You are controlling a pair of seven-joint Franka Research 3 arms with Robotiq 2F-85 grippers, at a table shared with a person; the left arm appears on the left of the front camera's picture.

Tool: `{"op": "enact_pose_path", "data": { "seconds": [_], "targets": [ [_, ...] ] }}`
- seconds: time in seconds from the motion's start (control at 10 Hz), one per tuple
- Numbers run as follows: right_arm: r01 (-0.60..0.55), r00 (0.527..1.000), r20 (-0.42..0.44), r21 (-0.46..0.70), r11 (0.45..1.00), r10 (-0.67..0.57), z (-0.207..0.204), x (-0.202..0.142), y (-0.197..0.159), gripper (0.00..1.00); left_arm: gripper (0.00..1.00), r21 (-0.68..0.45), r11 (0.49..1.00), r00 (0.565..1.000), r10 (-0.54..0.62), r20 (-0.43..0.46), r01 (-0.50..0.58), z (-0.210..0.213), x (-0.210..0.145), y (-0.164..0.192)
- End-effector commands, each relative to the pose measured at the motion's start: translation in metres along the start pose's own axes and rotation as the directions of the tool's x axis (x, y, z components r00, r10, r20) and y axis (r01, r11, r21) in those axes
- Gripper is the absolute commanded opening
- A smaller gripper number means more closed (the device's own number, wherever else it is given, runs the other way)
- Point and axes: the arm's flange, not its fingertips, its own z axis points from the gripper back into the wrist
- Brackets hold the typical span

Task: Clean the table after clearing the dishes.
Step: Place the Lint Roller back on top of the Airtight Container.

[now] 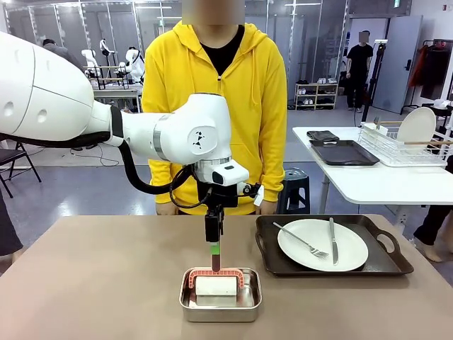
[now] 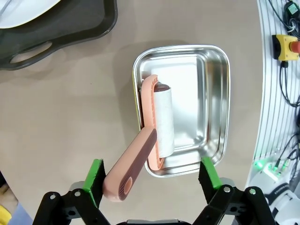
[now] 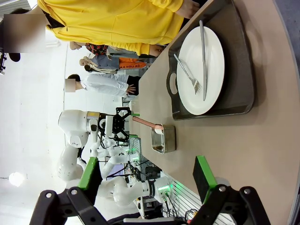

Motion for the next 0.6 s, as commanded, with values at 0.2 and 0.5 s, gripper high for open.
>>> {"op": "enact_pose_path", "data": {
  "seconds": [0.2, 0.5],
  "targets": [
    [-0.004, 1.0, 0.003, 0.002, 1.0, 0.004, 0.001, -0.0019, 0.0025, 1.0, 1.0, -0.017, 0.999, 0.999, 0.032, -0.002, -0.032, 0.008, -0.005, -0.0047],
    [-0.004, 1.0, 0.003, 0.002, 1.0, 0.004, 0.001, -0.0019, 0.0025, 1.0, 1.0, -0.005, 1.0, 1.0, 0.008, -0.004, -0.008, 0.0011, -0.0015, -0.0005]
  ]
}}
